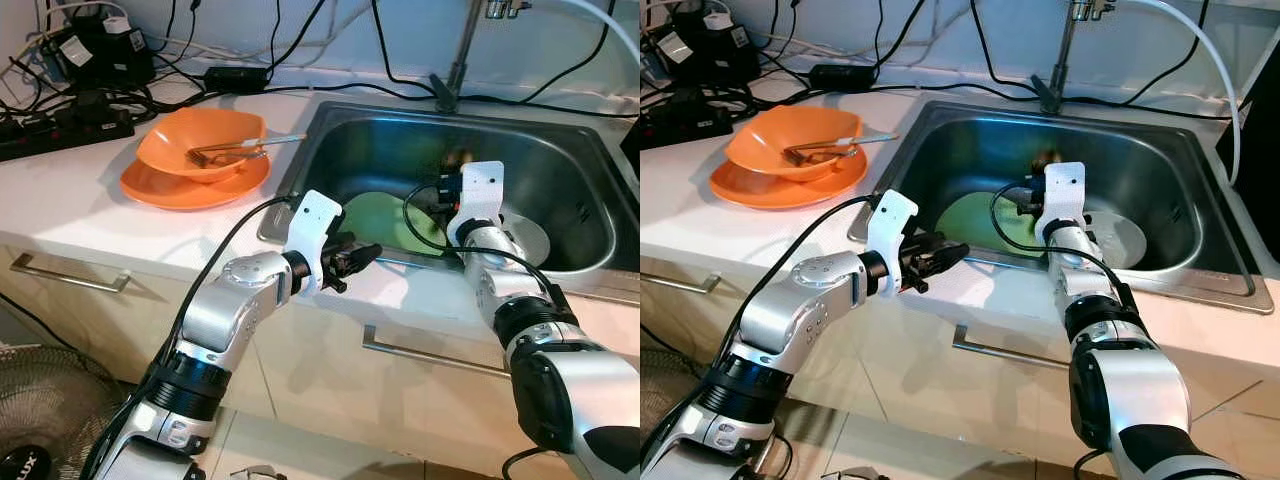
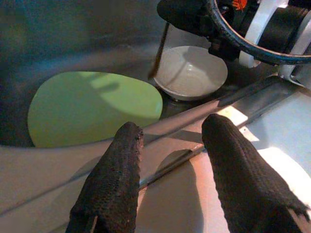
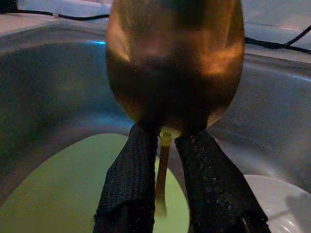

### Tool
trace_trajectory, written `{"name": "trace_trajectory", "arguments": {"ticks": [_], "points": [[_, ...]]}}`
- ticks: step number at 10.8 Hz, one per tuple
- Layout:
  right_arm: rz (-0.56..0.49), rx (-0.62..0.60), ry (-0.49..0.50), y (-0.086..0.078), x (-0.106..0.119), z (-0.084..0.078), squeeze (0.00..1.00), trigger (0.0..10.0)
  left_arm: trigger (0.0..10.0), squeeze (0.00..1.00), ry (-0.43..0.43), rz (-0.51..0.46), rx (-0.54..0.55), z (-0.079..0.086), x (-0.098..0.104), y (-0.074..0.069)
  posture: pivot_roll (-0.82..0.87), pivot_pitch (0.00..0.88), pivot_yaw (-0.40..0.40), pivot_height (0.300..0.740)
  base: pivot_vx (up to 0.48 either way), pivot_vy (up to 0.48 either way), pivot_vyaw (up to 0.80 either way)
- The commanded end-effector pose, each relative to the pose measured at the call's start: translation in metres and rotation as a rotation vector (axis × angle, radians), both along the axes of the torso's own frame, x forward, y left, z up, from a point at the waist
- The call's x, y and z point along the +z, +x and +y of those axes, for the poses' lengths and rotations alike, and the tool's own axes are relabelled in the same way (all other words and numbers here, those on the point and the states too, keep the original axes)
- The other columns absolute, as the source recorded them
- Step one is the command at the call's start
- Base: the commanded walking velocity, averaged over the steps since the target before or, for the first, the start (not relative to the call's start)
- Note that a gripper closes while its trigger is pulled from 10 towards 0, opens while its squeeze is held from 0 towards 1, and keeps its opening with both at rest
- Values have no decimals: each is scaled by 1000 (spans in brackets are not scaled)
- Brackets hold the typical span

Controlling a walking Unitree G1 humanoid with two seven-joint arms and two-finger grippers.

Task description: Kitchen organization

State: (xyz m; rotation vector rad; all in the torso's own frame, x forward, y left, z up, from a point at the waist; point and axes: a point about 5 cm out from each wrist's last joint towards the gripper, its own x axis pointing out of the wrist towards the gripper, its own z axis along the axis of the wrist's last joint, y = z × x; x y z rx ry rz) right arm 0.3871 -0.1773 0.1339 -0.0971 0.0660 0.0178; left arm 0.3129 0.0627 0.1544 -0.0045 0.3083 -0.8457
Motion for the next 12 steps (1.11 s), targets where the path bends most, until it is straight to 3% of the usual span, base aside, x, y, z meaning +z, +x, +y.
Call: {"name": "trace_trajectory", "arguments": {"ticks": [1,2,3,4,5,6,7,8,9,12], "points": [[-26,14,-5,3,8,4,0,10000,10000,0,6,-9,-1,0,2,-2,128,0,6,740,0,0,0],[-27,10,5,3,7,4,1000,10000,10000,0,4,-7,-1,0,1,-2,127,0,6,740,0,0,0],[-33,15,-14,3,8,6,729,10000,10000,0,4,-6,-3,-1,1,-2,125,0,6,740,0,0,0],[-36,21,-22,3,8,7,0,10000,10000,0,4,-6,-5,-2,1,-3,125,0,6,740,0,0,0],[-38,26,-18,3,8,7,0,10000,10000,0,6,-6,-6,-2,0,-3,124,0,5,740,0,0,0],[-40,36,-12,3,8,8,867,10000,10000,0,6,-7,-6,-2,0,-3,123,0,4,740,0,0,0],[-43,35,-11,3,8,8,1000,10000,10000,0,5,-7,-6,-2,0,-3,122,0,4,740,0,0,0],[-47,30,-34,3,9,7,745,10000,10000,0,5,-6,-7,-3,0,-3,119,0,5,740,0,0,0],[-44,36,-52,3,9,8,0,10000,10000,0,6,-5,-11,-3,-1,-4,117,0,5,740,0,0,0],[-47,50,-71,2,8,8,0,10000,10000,0,9,-6,-20,-5,-2,-4,113,0,4,740,0,0,0]]}}
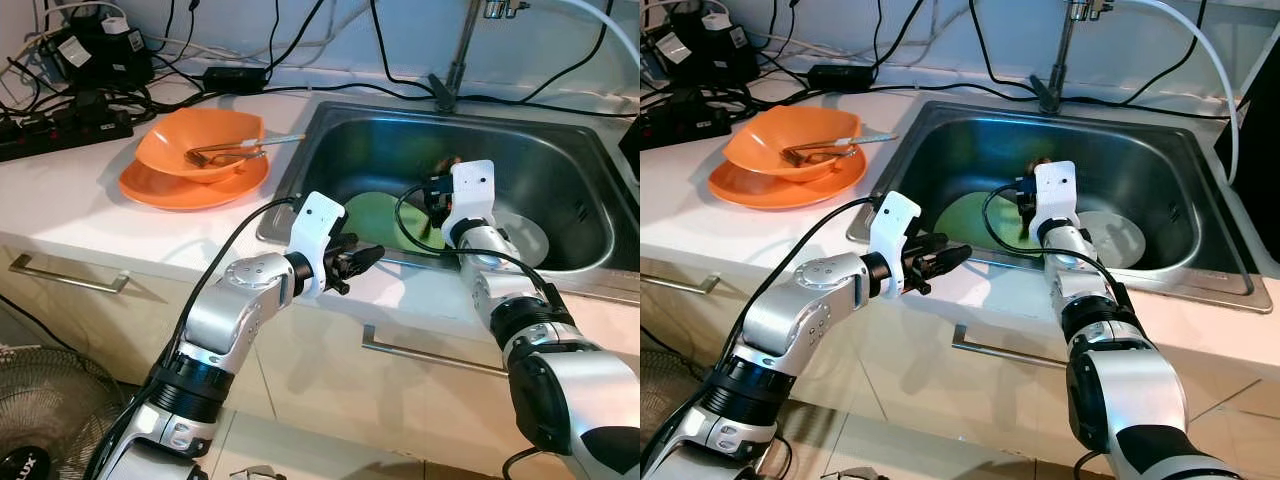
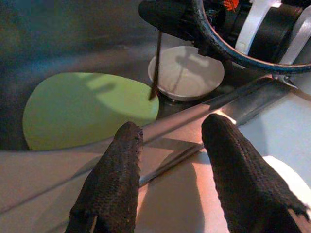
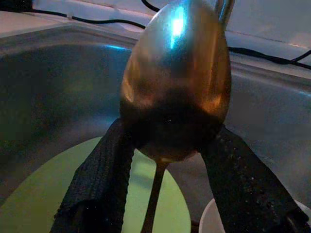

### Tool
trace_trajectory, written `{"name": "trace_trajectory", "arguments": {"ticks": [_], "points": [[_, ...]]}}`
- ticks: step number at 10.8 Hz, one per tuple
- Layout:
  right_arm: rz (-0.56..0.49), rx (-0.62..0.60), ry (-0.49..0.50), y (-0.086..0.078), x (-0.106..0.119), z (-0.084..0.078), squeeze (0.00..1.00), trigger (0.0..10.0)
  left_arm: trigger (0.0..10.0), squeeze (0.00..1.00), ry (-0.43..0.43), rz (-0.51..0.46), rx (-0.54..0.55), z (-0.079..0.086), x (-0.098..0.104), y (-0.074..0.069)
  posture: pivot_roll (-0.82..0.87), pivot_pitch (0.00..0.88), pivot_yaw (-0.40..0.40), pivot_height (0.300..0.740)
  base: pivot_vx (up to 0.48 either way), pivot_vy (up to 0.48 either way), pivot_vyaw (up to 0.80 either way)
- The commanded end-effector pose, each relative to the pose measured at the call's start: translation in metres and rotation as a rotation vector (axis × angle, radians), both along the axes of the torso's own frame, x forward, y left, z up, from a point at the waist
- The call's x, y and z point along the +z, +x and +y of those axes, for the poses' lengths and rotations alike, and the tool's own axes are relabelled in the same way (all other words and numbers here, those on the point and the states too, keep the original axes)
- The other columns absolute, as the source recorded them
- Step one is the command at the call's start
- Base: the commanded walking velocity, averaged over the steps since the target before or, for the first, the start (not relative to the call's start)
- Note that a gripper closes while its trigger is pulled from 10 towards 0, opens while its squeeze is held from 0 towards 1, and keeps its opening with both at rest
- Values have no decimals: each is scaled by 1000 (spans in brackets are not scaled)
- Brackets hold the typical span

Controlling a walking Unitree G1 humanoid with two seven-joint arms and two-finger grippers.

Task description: Kitchen organization

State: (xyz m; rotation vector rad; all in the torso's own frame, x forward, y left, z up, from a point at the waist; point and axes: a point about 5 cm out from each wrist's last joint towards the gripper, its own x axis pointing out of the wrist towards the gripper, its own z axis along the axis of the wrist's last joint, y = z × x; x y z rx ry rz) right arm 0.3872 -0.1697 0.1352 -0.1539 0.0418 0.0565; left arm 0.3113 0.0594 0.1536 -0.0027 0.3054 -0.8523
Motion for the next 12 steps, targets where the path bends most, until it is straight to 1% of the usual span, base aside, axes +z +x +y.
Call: {"name": "trace_trajectory", "arguments": {"ticks": [1,2,3,8,9,11,12], "points": [[-26,9,-16,2,7,1,0,10000,10000,0,11,-3,-14,-2,-2,-2,114,0,3,740,0,0,0],[-29,2,8,3,8,1,424,10000,10000,0,11,-3,-14,-2,-2,-3,115,0,3,740,0,0,0],[-30,-6,26,3,8,0,1000,10000,10000,0,11,-4,-16,-2,-2,-3,115,0,4,740,0,0,0],[-34,-6,12,3,8,-1,1000,10000,10000,0,11,-2,-18,-2,-2,-3,114,0,4,740,0,0,0],[-46,2,5,3,10,1,0,10000,10000,0,11,-6,-13,-2,-2,-3,114,0,4,740,0,0,0],[-86,17,23,4,17,5,0,10000,10000,0,-8,-61,40,1,4,2,114,0,5,740,0,0,0],[-139,54,48,5,24,12,0,10000,10000,0,-18,-157,126,6,13,12,114,0,4,740,0,0,0]]}}
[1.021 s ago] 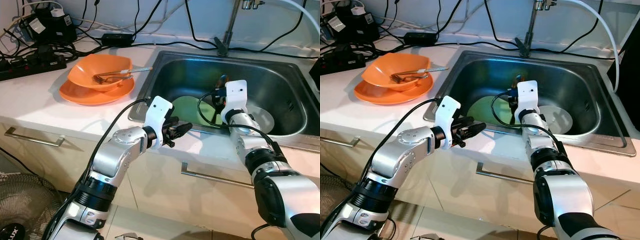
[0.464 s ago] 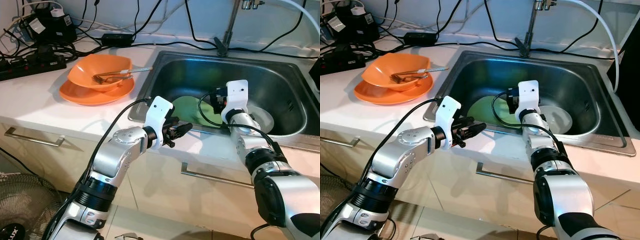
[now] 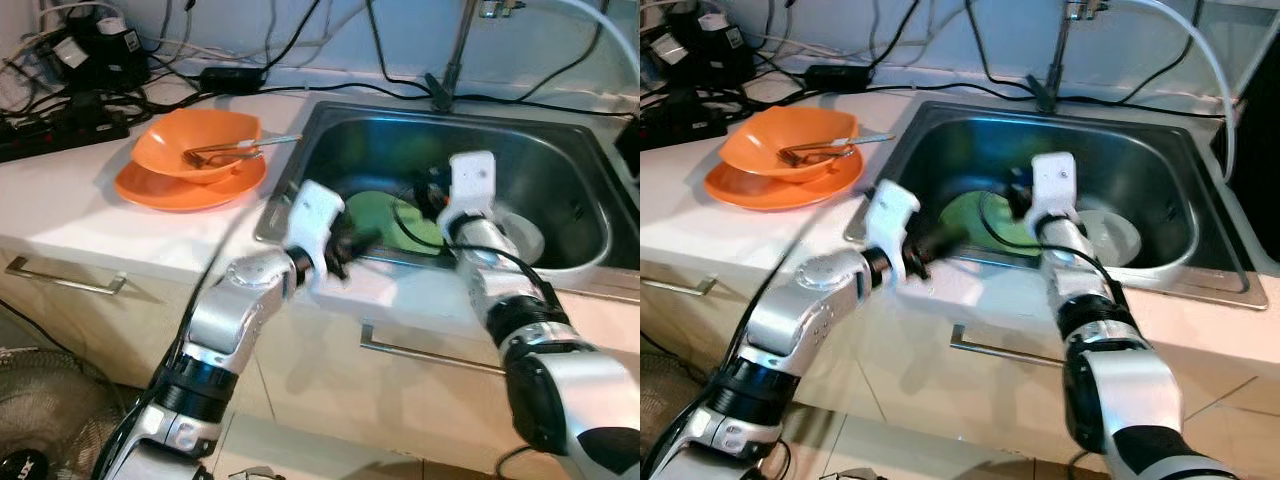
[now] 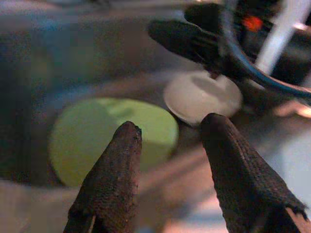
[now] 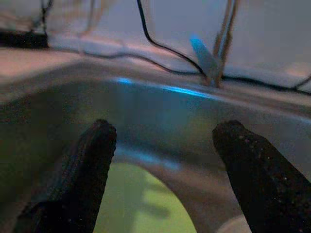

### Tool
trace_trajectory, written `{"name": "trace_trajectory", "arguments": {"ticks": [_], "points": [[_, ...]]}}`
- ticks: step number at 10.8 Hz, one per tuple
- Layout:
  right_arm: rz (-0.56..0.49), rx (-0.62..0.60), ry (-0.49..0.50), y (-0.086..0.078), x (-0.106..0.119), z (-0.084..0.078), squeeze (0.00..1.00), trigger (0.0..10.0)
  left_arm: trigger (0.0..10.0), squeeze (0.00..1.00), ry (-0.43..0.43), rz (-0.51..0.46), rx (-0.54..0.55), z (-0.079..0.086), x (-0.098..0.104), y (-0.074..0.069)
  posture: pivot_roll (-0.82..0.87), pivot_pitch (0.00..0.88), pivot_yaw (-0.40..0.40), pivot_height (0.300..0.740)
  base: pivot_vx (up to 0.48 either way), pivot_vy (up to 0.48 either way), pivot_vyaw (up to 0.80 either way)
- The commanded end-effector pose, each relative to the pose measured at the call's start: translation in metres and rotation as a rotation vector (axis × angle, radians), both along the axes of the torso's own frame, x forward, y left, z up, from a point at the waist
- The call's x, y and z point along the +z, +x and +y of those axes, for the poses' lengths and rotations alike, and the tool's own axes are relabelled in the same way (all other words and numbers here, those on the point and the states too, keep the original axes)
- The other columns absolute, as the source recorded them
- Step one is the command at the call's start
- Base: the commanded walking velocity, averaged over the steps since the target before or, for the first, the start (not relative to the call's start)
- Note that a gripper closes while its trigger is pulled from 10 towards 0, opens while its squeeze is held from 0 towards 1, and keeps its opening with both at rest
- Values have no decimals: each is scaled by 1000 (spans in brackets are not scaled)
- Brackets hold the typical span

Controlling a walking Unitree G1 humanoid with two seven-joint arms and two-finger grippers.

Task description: Kitchen organization

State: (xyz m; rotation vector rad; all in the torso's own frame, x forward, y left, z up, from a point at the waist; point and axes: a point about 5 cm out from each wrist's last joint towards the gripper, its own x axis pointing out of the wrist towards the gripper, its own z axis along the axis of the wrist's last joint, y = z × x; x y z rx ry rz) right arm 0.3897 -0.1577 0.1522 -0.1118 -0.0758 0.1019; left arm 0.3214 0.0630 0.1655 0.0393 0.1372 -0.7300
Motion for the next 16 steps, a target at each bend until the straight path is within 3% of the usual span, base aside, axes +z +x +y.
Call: {"name": "trace_trajectory", "arguments": {"ticks": [1,2,4,6,8,10,11,12,16], "points": [[-54,18,21,1,10,4,0,10000,10000,0,20,-57,51,6,6,5,113,0,4,740,0,0,0],[-102,64,53,-2,15,10,0,10000,10000,0,34,-160,99,10,14,10,110,0,5,740,0,0,0],[-135,123,84,-7,17,15,0,10000,10000,0,45,-203,127,11,17,10,105,0,6,740,0,0,0],[-128,209,104,-21,8,18,0,10000,10000,0,82,-322,167,13,24,11,94,0,14,740,0,0,0],[-124,271,101,-27,7,20,0,10000,10000,0,112,-384,224,19,27,12,90,2,16,740,0,0,0],[-115,370,121,-36,6,31,0,10000,10000,0,223,-454,305,33,26,18,95,2,16,740,0,0,0],[-108,398,122,-39,5,37,0,10000,10000,0,361,-486,345,43,26,25,98,3,16,740,0,0,0],[-104,400,124,-39,5,38,0,10000,10000,0,435,-496,371,50,27,31,102,3,16,740,0,0,0],[-93,406,132,-40,7,39,0,10000,10000,0,605,-524,405,60,29,49,100,0,16,740,0,0,0]]}}
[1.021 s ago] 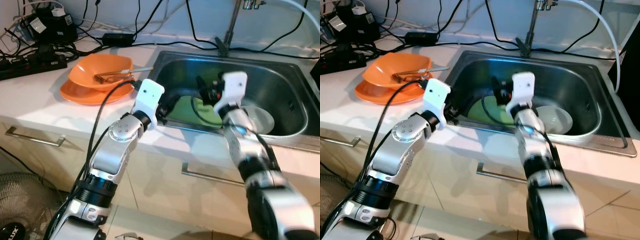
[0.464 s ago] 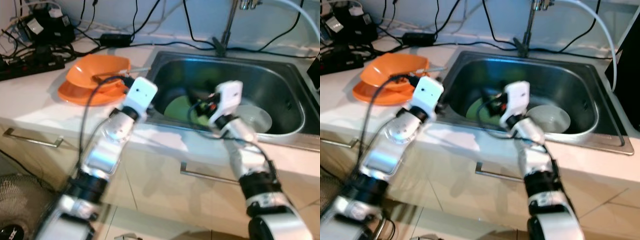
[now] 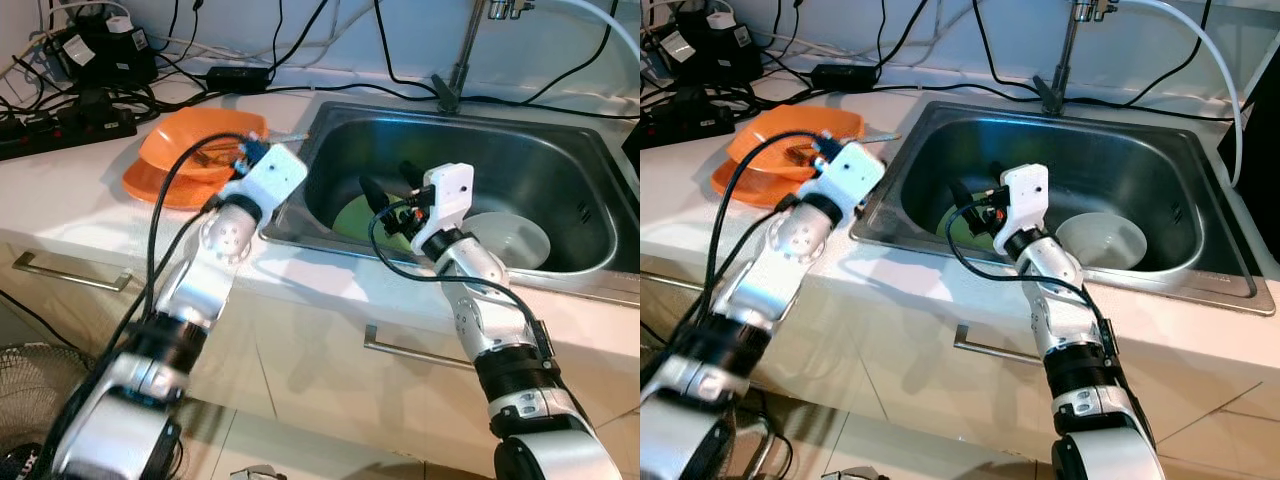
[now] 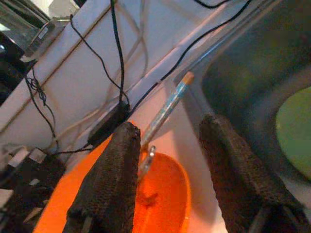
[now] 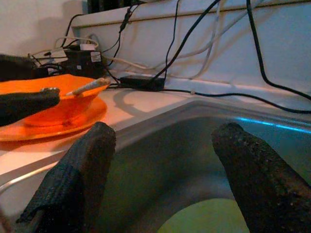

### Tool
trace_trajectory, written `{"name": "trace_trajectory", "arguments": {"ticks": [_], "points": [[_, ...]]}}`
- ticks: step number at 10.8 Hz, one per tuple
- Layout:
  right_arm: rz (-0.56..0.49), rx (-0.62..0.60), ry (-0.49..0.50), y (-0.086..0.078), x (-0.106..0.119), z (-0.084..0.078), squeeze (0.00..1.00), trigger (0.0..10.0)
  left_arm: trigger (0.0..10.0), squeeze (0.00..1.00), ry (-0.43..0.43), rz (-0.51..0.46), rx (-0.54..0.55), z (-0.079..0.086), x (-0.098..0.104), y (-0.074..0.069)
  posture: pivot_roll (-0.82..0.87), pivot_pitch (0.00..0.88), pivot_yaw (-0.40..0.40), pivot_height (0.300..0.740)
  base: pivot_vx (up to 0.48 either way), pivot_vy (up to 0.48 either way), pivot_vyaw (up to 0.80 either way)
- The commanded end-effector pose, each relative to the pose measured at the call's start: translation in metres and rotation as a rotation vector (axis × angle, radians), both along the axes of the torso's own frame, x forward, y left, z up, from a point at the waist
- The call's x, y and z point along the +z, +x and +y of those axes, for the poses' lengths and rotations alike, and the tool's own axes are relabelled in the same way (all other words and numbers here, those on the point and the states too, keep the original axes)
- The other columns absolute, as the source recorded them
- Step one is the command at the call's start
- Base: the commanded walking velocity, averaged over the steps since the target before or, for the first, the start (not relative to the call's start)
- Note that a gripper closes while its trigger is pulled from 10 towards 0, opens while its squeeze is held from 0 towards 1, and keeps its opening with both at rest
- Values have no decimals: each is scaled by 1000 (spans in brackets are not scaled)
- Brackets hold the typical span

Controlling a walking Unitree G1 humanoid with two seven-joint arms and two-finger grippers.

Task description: Kitchen organization

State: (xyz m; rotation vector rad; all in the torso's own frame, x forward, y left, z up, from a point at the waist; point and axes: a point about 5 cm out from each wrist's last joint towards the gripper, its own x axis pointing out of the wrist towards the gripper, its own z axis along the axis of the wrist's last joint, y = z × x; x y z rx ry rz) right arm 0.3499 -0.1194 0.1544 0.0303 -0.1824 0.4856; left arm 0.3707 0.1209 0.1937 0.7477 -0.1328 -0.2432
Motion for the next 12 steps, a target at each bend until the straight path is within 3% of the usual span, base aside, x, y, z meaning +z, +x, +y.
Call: {"name": "trace_trajectory", "arguments": {"ticks": [1,2,4,9,10,11,12], "points": [[-13,11,7,-1,5,1,0,10000,10000,0,47,-12,21,3,2,5,100,0,16,740,0,0,0],[-10,14,5,-1,4,3,0,10000,10000,0,105,-19,43,4,3,13,98,0,15,740,0,0,0],[-6,18,4,-2,4,4,0,10000,10000,0,142,-14,52,4,2,21,94,0,15,740,0,0,0],[-5,24,2,-2,4,7,0,10000,10000,0,189,4,65,-2,-3,33,87,0,16,740,0,0,0],[-6,24,2,-3,4,8,0,10000,3137,0,191,8,76,-2,-3,35,82,0,18,740,0,0,0],[-5,22,3,-3,4,7,0,10000,0,0,193,6,85,-3,-2,36,82,0,18,740,0,0,0],[-4,21,3,-3,3,7,0,10000,0,0,196,6,87,-2,-2,37,81,0,20,740,0,0,0]]}}
